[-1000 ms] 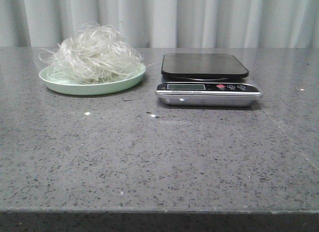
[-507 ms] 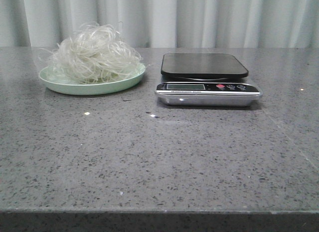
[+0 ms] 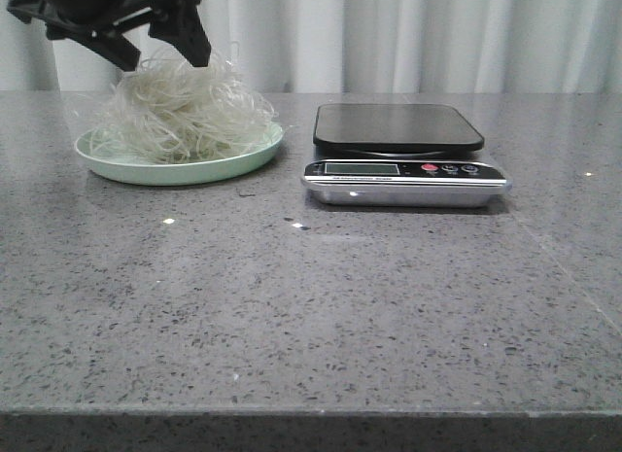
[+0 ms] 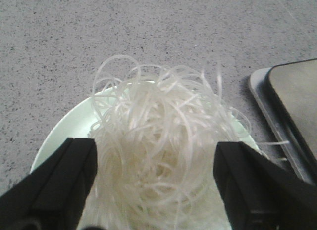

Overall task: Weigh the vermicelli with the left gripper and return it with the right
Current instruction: 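Lower the left gripper onto the vermicelli pile and close it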

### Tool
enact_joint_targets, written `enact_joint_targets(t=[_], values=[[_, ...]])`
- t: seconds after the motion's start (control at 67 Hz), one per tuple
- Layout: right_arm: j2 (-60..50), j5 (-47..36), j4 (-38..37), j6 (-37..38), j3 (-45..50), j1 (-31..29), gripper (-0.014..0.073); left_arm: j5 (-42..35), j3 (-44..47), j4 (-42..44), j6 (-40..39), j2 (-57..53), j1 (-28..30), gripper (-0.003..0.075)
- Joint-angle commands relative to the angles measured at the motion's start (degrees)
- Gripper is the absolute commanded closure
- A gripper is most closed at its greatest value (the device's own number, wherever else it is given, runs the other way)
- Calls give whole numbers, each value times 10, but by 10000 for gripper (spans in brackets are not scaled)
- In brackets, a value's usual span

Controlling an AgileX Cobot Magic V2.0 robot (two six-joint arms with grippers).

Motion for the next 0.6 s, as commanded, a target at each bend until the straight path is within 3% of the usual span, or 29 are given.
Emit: enact_joint_targets(t=[0.0,0.313,0.433,0.582], values=[[-9,-39,-1,-2,-4,-4,443,-60,-21,-14,0,-6,-3,172],[-9,-38,-1,-2,-4,-4,443,-56,-21,-47,0,25,-3,183],[-9,-38,-1,-2,-4,-4,443,-46,-21,-50,0,26,-3,264],[-9,-33,-1,-2,-4,-4,443,-46,-21,-50,0,26,-3,443]])
